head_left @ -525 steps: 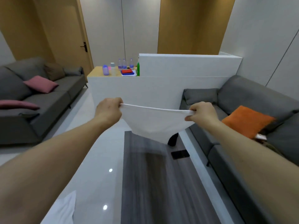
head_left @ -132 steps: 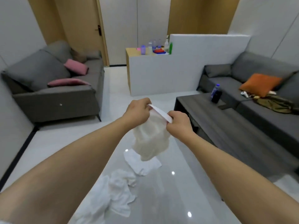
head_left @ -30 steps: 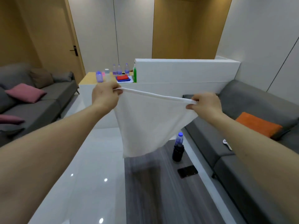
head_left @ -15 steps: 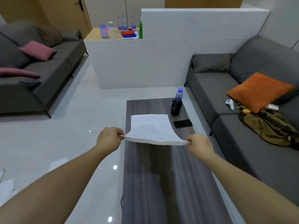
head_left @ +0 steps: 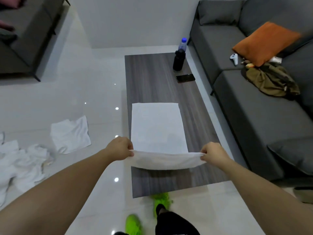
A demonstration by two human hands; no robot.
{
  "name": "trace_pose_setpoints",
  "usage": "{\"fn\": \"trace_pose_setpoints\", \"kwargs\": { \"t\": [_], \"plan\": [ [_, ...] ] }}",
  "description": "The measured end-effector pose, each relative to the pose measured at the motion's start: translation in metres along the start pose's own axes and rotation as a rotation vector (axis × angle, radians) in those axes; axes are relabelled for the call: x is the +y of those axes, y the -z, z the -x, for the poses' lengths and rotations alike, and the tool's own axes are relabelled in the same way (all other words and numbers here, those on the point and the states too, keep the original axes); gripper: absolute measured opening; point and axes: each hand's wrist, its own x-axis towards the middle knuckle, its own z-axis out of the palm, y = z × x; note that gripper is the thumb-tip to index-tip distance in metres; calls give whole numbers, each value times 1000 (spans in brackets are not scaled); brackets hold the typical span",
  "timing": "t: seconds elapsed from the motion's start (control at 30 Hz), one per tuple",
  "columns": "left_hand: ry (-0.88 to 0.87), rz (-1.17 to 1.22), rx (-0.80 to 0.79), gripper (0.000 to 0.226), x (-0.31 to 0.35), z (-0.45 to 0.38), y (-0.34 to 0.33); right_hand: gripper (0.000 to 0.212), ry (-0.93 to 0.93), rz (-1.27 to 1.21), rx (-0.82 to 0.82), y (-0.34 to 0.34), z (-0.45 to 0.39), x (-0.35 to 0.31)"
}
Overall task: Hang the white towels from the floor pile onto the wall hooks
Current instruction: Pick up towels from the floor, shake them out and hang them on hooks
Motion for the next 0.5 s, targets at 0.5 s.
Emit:
{"fn": "trace_pose_setpoints", "kwargs": {
  "t": [0.5],
  "plan": [
    [206, 59, 315, 17, 12, -92, 65, 6, 94, -56, 99, 75, -133, -31]
  ]
}}
